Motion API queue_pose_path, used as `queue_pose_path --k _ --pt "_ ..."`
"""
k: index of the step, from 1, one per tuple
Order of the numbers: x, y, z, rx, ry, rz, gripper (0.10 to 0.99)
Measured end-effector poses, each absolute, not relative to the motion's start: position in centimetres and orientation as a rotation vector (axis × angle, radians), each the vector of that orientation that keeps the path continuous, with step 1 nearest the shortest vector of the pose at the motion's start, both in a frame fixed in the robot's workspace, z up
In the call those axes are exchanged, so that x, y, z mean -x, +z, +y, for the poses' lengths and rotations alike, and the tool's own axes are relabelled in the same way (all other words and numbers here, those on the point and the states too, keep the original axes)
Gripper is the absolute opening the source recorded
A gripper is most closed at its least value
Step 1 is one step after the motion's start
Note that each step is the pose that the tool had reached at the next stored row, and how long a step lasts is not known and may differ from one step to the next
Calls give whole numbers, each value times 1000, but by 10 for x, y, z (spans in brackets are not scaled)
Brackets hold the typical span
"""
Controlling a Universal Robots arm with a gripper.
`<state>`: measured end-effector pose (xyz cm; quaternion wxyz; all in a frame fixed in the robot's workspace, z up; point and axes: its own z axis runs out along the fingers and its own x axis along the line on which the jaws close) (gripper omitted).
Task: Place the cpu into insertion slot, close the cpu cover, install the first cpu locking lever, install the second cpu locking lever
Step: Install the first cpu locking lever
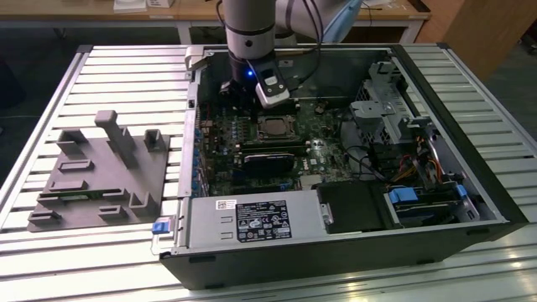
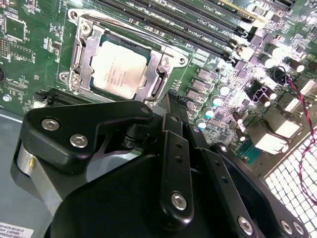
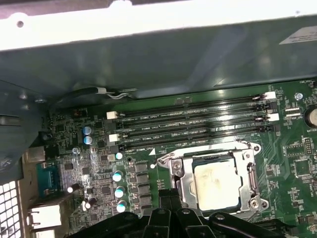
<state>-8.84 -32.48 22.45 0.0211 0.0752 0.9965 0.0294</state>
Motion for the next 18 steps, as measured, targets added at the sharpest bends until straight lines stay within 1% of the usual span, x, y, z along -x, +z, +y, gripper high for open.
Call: queue_pose_path --k 18 --pt "92 232 -325 -233 91 3089 106"
